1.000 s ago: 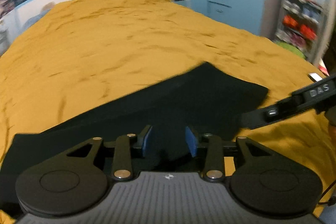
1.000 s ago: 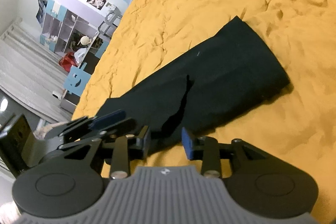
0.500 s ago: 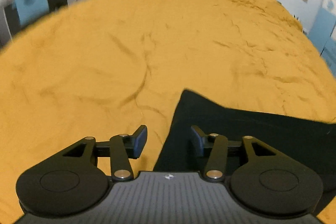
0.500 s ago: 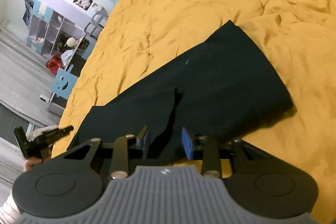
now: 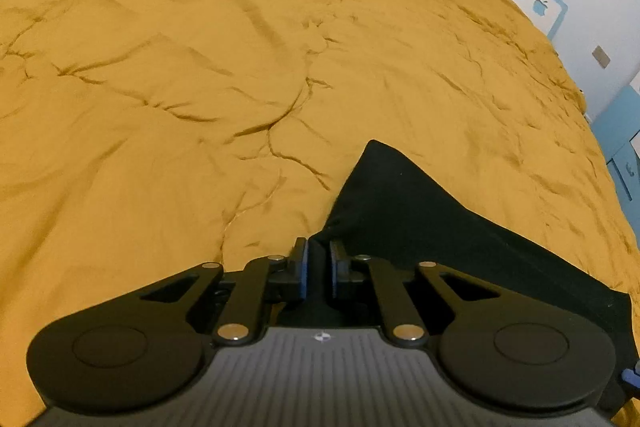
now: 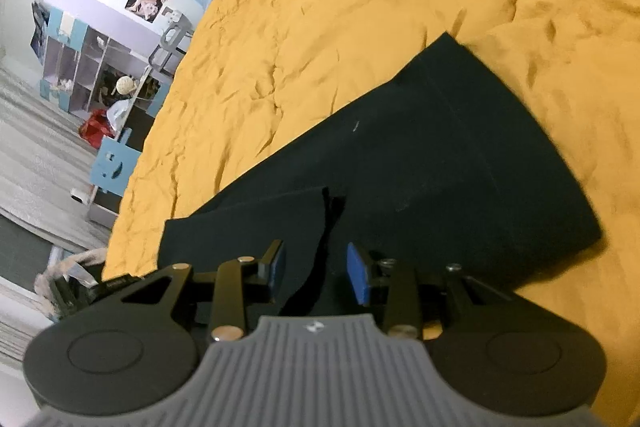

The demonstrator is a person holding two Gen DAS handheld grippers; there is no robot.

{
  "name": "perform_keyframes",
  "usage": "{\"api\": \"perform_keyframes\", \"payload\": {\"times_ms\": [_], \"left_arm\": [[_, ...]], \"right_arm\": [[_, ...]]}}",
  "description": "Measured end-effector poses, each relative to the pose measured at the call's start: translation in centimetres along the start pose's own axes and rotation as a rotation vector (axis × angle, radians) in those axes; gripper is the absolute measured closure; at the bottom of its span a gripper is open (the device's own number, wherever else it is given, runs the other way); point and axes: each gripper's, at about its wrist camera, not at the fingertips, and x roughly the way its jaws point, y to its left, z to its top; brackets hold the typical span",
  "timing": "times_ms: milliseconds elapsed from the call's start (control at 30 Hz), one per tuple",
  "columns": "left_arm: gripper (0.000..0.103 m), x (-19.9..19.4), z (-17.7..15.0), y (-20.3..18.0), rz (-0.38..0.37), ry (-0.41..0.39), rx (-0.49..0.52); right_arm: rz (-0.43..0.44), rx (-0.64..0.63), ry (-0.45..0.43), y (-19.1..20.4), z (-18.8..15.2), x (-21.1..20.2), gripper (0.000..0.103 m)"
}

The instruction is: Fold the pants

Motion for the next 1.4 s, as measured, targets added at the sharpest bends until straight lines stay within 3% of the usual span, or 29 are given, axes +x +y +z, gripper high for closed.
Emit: {"api": "perform_keyframes", "payload": {"times_ms": [200, 400, 467, 533, 567, 667, 900, 1033, 1167, 1300, 1400], "left_arm": [[0.092, 0.2, -0.1, 0.6, -0.003, 0.015, -0.030], [0.088, -0.1, -0.2, -0.5, 0.020, 0.013, 0.035], [0.083, -0.4, -0.3, -0.6, 0.029, 0.004, 0.033], [0.076, -1.1, -0.3, -0.4, 0.025, -0.013, 0.013], [0.069, -1.7, -0.3, -0.4, 0.023, -0.032, 0.008], [0.059, -3.6, -0.1, -0.2, 0.023, -0.095, -0.006], [0.059, -6.7, 0.5, -0.9, 0.011, -0.177, -0.013], [0.059, -7.3, 0.4, -1.9, -0.025, -0.188, 0.009], [0.062, -6.5, 0.1, -3.1, -0.025, -0.161, 0.057], [0.067, -4.8, -0.5, -4.4, -0.008, -0.116, 0.102], [0.068, -4.3, -1.0, -4.8, -0.007, -0.102, 0.117]], "right_arm": [[0.032, 0.076, 0.049, -0.8, -0.2, 1.7, 0.072], [0.090, 0.179, 0.077, -1.7, -0.2, 4.4, 0.074], [0.095, 0.200, 0.078, -1.8, -0.2, 5.2, 0.090], [0.087, 0.201, 0.077, -1.6, -0.2, 5.4, 0.095], [0.091, 0.192, 0.072, -1.3, -0.1, 5.3, 0.103], [0.117, 0.118, 0.058, 0.8, 0.9, 4.5, 0.103], [0.183, -0.183, 0.042, 11.4, 7.0, 1.2, 0.103], [0.208, -0.276, -0.004, 14.4, 10.5, -2.7, 0.103], [0.093, -0.289, 0.031, 10.9, 13.0, -3.7, 0.103], [-0.114, -0.218, 0.096, 3.8, 13.2, -0.7, 0.103], [-0.095, -0.137, 0.086, 1.6, 13.1, 0.0, 0.103]]}}
